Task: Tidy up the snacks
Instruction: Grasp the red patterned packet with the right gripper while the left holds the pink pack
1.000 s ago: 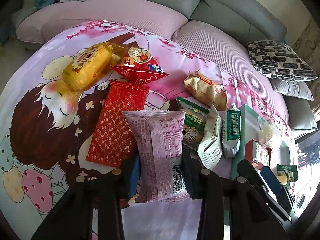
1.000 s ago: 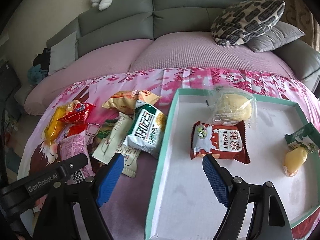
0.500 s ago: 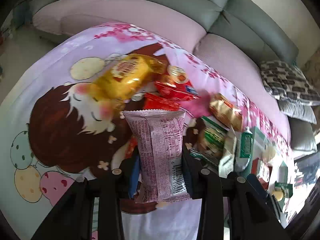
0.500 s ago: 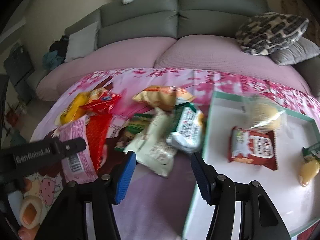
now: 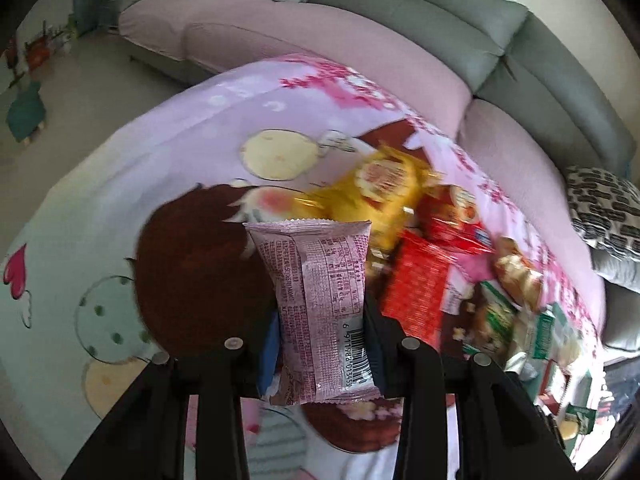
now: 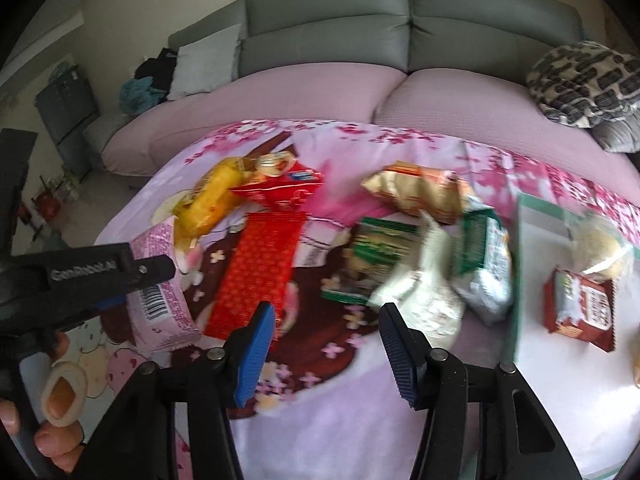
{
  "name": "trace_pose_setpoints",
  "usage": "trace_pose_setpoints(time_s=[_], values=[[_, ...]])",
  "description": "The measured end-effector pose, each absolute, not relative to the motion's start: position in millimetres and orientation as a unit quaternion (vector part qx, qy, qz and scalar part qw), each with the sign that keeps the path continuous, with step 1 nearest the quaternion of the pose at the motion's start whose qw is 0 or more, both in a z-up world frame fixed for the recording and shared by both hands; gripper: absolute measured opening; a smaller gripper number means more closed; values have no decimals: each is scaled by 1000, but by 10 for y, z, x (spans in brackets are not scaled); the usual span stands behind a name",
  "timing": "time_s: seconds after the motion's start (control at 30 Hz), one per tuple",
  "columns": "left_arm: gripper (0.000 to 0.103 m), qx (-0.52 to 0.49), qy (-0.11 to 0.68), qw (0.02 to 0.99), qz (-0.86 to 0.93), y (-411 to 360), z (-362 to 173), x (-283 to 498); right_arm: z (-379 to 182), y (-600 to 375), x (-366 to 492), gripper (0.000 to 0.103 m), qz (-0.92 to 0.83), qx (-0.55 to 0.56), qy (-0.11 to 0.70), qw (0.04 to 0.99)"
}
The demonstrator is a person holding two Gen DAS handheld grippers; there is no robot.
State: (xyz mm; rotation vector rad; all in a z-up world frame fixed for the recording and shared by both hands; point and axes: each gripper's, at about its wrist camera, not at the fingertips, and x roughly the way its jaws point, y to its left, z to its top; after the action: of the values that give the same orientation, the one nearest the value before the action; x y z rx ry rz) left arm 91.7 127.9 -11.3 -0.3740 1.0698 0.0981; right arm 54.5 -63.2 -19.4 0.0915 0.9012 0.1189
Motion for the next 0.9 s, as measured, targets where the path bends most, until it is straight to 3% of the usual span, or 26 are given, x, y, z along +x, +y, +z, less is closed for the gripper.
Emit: trace_pose_setpoints(time_s=[0.9], values=[[39,-183,511,835,90,1669,-251,990,-527,62,1163,57,57,-4,498,865]])
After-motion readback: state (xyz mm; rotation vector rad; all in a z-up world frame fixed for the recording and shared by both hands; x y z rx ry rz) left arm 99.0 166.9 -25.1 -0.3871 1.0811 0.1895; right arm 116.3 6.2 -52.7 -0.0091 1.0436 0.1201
